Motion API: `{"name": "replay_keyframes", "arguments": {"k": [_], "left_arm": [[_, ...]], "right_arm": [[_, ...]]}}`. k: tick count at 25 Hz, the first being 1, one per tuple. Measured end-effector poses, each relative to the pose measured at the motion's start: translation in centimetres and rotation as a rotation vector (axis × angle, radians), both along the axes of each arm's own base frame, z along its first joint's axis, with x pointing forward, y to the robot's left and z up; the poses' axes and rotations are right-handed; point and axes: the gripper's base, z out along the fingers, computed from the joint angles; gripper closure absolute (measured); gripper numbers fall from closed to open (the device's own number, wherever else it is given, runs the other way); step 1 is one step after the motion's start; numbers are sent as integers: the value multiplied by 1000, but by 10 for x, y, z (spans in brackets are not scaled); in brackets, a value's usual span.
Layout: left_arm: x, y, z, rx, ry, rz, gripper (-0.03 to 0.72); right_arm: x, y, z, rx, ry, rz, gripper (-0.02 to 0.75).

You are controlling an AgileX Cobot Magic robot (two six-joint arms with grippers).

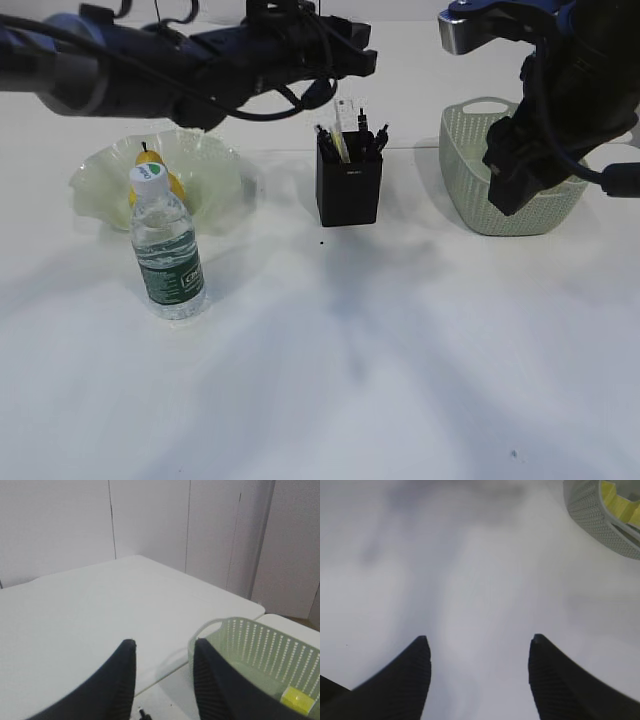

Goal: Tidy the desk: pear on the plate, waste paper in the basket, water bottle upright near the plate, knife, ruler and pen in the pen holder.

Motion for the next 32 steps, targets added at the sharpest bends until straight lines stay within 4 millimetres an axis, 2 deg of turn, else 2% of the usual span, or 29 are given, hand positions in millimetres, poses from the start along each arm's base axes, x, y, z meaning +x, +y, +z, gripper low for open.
{"name": "replay_keyframes", "arguments": {"k": [3, 6, 12, 15, 19, 20, 26, 32], "left_arm": [[-3, 16, 20, 61, 72, 53, 431], [-5, 41, 39, 94, 170, 133, 438], [-8, 111, 77, 33, 365, 317, 431], [-13, 144, 87, 45, 447, 394, 379], [-20, 179, 91, 26, 585, 474, 251], [-21, 185, 91, 23, 612, 488, 240], [-29, 218, 79, 64, 799, 568, 219], [-57, 246, 77, 91, 857, 619, 219]], "right_arm": [[0, 0, 0, 0, 0, 0, 277], [0, 0, 0, 0, 0, 0, 277], [-1, 3, 0, 34, 14, -2, 277], [-2, 4, 0, 44, 18, -3, 277], [3, 0, 1, 91, -4, -29, 277], [6, -2, 1, 114, -11, -43, 277], [19, -40, 2, 178, -25, -186, 277], [25, -80, -3, 190, -27, -331, 277]]}}
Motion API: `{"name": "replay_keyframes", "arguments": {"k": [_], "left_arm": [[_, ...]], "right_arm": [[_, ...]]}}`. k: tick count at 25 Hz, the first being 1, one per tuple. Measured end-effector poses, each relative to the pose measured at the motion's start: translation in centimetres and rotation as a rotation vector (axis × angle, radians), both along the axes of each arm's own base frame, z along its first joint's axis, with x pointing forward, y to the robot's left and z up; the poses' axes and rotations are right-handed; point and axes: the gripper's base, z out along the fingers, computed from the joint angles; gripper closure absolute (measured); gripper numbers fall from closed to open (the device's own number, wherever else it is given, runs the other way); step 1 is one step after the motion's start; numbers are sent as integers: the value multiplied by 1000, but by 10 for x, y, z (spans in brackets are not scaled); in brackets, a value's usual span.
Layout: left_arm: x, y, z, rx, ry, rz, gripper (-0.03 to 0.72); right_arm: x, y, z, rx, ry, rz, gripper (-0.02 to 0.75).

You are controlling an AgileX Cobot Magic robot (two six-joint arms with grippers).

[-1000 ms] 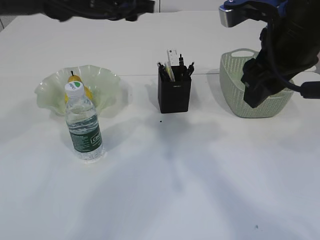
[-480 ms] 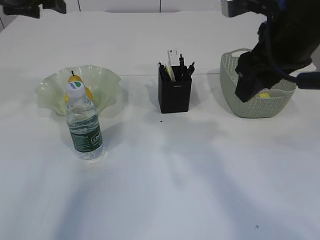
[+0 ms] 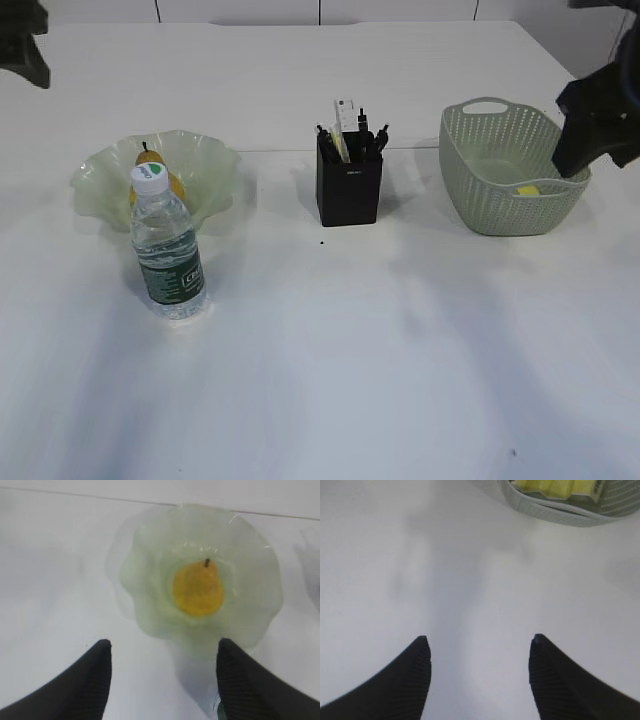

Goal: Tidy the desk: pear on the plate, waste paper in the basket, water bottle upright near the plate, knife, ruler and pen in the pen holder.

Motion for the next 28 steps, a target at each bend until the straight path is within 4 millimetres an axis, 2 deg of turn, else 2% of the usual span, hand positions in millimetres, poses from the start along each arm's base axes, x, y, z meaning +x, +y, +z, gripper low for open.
{"name": "replay_keyframes", "arguments": {"k": [4, 8, 15, 21, 28], "left_arm": [[-30, 15, -3, 4, 28, 36, 219], [-68, 20, 0, 41, 29, 38, 219], [-142, 22, 11, 45, -25, 39, 219], [-203, 24, 15, 48, -84, 41, 219], [-265, 25, 12, 49, -113, 43, 221]], "right_arm": [[-3, -17, -13, 8, 45, -68, 277], [-11, -17, -18, 46, 70, -87, 277], [-40, -18, 19, 51, -63, -88, 277], [-89, -21, 38, 43, -139, -104, 277], [-163, -27, 34, 23, -202, -161, 276]]}}
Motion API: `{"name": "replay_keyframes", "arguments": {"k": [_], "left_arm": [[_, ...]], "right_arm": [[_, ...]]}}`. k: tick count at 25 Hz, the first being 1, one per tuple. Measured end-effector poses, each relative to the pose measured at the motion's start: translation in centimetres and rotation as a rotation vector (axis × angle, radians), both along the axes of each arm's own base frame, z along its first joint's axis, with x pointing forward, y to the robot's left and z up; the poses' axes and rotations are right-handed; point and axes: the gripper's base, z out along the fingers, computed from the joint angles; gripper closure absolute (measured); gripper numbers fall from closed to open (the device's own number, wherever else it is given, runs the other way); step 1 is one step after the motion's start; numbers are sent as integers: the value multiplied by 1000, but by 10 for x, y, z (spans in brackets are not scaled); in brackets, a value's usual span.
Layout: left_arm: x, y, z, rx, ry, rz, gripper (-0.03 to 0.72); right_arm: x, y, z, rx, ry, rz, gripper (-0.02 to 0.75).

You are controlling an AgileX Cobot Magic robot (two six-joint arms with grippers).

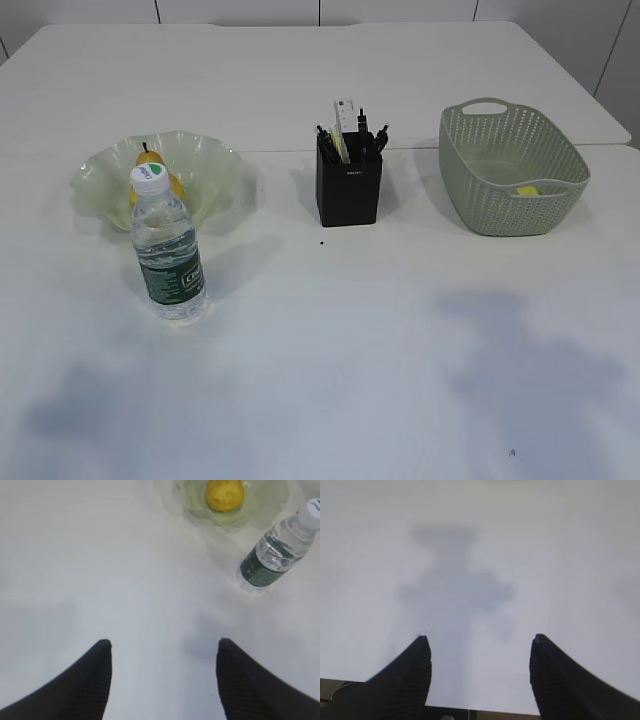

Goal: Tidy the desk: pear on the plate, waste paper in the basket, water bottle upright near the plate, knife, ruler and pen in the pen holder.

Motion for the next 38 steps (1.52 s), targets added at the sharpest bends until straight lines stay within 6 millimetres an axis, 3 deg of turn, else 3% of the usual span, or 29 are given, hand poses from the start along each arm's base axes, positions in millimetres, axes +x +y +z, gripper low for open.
{"name": "replay_keyframes", "arguments": {"k": [10, 18, 30, 38], "left_arm": [[-77, 3, -12, 14, -89, -7, 221], [-122, 9, -17, 93, -206, -4, 215], [-140, 10, -40, 108, -224, -14, 221], [-132, 9, -54, 110, -191, -19, 204]], "right_arm": [[-91, -3, -16, 13, -121, -35, 277], [-129, -4, -30, 22, -199, -42, 277], [-168, -7, -52, 6, -344, -57, 277], [-177, -8, -60, -1, -378, -62, 277]]}}
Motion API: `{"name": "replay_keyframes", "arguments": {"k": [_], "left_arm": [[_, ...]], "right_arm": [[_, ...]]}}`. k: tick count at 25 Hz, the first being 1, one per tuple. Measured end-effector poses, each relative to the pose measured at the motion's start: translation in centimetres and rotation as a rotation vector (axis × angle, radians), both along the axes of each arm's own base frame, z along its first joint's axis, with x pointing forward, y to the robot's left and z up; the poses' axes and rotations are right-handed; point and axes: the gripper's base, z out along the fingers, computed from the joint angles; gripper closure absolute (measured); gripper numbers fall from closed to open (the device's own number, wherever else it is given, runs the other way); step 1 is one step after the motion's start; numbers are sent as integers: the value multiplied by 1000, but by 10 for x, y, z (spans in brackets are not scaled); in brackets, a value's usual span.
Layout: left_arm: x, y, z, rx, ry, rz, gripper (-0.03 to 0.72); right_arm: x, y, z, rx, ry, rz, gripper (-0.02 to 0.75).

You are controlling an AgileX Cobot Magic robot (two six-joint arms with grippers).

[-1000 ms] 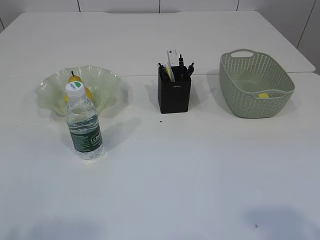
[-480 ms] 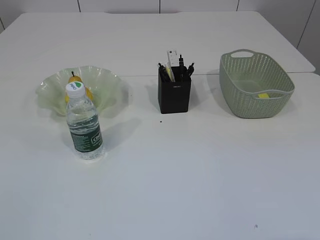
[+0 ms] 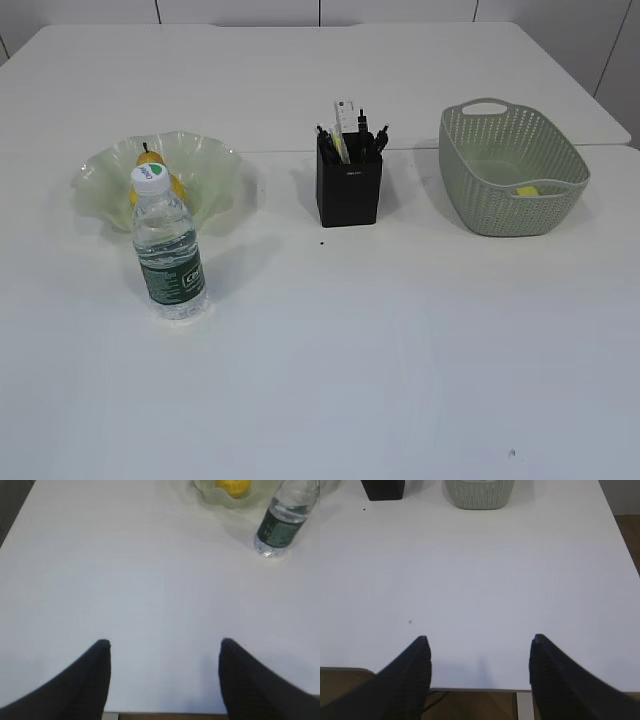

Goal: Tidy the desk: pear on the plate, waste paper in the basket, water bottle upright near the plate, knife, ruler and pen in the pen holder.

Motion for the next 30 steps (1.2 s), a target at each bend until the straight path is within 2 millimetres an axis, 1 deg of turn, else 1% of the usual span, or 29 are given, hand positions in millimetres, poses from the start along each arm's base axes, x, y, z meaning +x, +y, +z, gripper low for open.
{"name": "replay_keyframes", "arguments": {"k": [1, 4, 7, 13, 30], "left_arm": [[2, 0, -2, 1, 2, -1, 211], [4, 0, 1, 2, -40, -4, 219], [9, -1, -2, 4, -66, -8, 221], [12, -1, -3, 4, -78, -10, 221], [12, -1, -2, 5, -83, -10, 215]], "right_arm": [[1, 0, -3, -2, 12, 1, 277], [6, 0, -14, -6, 53, 4, 277], [10, 0, -22, -12, 62, 7, 277], [18, 0, -24, -40, 7, 28, 277], [19, 0, -25, -45, 2, 32, 277]]}}
